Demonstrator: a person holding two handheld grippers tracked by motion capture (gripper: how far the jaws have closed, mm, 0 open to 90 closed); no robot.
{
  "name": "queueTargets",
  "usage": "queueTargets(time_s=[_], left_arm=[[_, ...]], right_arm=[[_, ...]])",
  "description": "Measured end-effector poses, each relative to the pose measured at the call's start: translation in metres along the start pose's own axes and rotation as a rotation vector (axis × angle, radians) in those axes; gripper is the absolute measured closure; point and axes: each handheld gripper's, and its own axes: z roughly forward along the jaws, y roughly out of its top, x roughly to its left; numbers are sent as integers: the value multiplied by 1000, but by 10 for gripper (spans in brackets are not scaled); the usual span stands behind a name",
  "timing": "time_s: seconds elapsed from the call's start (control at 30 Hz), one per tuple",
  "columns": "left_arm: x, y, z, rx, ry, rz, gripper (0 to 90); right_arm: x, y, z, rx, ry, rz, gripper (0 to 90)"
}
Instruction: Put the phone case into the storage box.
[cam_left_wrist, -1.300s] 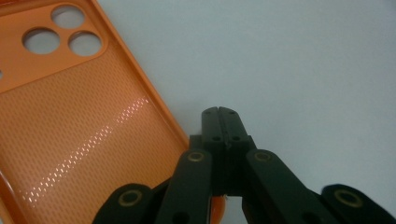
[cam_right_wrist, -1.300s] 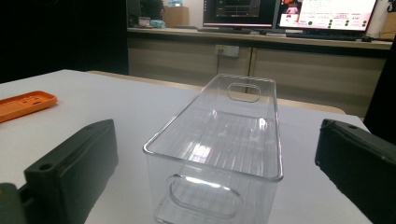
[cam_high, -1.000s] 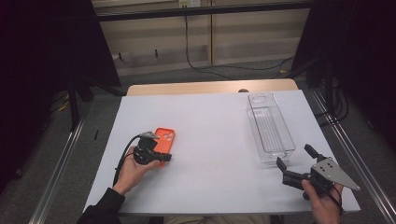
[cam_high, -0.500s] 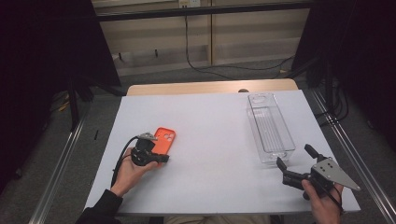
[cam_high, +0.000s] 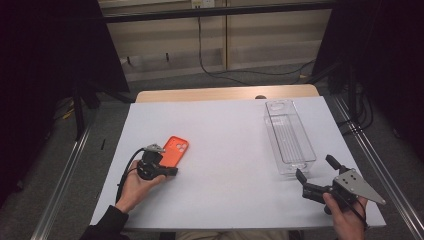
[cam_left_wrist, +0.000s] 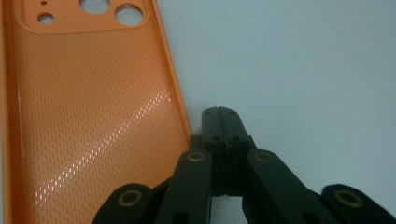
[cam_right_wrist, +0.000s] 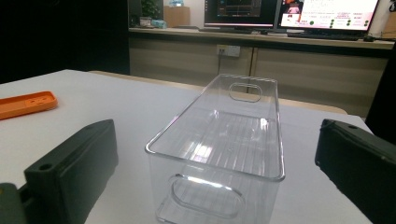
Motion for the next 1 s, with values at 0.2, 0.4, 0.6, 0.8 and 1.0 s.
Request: queueTargets(time_s=[0.2,0.4,0.6,0.8,1.0], left_arm=[[-3,2,-11,-110,2,20,900],[-7,2,-15,-167,-1,40,855],[-13,-1,-26,-212,15,55,682],[-12,-3,-31,-228,65,57,451],[-7,-8,-39,-246,118,50,230]], right_arm=[[0,0,0,0,-3,1,0],[0,0,0,-1,-2,1,0],[-1,0,0,-1,-5,3,0],[0,0,0,-1,-5,2,0],[0,0,1,3,1,2,0]])
